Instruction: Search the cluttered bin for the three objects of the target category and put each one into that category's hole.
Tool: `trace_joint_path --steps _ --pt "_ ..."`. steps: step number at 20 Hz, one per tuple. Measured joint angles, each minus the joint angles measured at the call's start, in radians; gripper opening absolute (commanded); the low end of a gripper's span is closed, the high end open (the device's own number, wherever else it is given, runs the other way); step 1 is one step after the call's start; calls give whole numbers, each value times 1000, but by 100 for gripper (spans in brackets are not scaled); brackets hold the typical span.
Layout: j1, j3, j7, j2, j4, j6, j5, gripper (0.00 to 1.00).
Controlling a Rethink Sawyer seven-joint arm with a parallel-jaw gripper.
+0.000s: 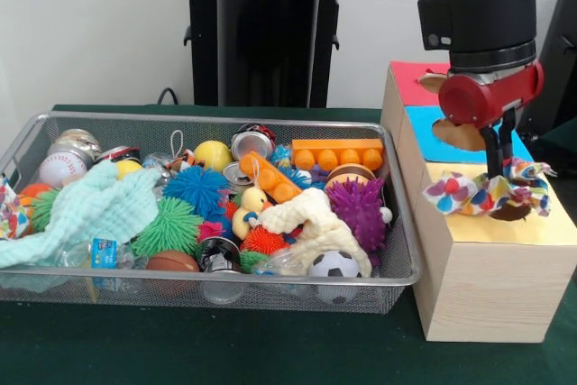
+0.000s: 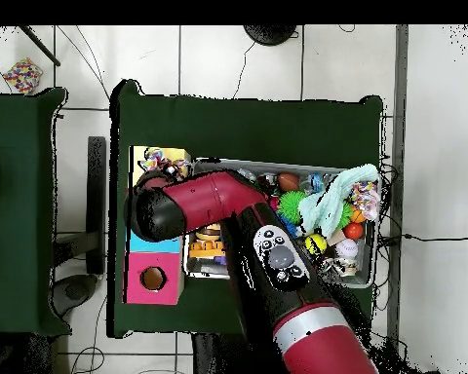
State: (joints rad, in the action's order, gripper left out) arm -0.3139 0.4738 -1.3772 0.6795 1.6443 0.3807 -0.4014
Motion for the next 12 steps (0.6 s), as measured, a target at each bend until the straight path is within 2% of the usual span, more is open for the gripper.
trace_joint_path --steps 12 --pt "67 -75 0 -16 -56 0 -39 0"
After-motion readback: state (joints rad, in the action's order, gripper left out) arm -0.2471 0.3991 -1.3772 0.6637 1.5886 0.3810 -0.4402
